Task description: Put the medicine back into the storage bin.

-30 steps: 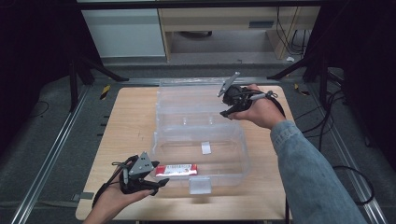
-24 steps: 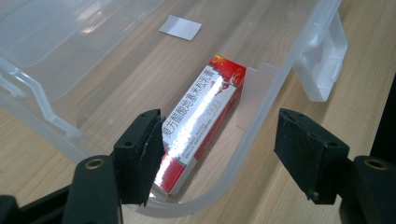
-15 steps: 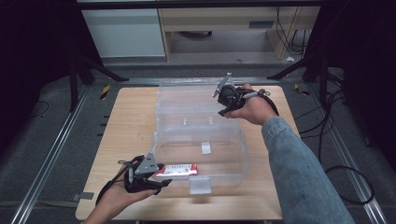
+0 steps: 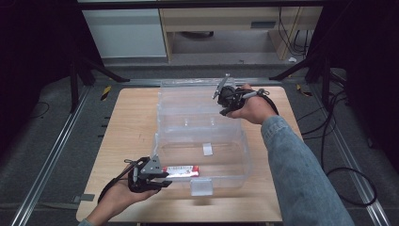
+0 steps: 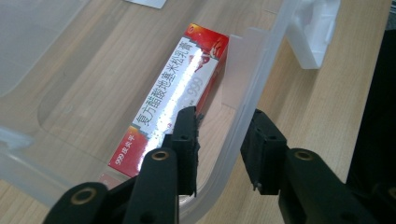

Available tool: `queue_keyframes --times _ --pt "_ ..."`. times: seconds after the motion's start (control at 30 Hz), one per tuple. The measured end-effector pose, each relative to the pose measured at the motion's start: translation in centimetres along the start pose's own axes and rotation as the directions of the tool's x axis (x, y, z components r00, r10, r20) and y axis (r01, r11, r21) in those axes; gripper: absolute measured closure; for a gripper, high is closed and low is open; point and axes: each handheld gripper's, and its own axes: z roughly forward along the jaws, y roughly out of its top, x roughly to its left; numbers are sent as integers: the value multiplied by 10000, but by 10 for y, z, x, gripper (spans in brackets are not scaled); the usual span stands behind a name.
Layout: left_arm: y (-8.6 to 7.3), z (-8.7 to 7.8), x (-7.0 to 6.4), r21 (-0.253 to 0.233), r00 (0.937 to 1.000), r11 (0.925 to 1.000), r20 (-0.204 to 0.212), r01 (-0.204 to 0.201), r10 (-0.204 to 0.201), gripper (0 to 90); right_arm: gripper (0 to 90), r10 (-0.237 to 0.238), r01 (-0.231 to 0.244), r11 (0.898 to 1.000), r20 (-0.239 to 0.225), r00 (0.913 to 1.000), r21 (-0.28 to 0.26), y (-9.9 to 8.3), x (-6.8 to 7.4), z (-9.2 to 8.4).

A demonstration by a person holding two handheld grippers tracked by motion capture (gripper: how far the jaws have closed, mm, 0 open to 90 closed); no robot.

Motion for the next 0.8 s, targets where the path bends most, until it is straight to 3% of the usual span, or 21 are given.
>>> queue_keyframes --times 0.13,0.33,0.8 --pt "4 0 2 279 9996 9992 104 -284 281 750 726 -112 113 9999 -54 9999 114 1 -1 0" --pt "7 2 9 315 9995 9991 187 -278 272 753 744 -144 146 9997 -96 9998 209 0 -4 -1" --pt "34 22 37 491 9988 9983 390 -307 288 752 735 338 -356 9984 421 9985 440 -10 -29 4"
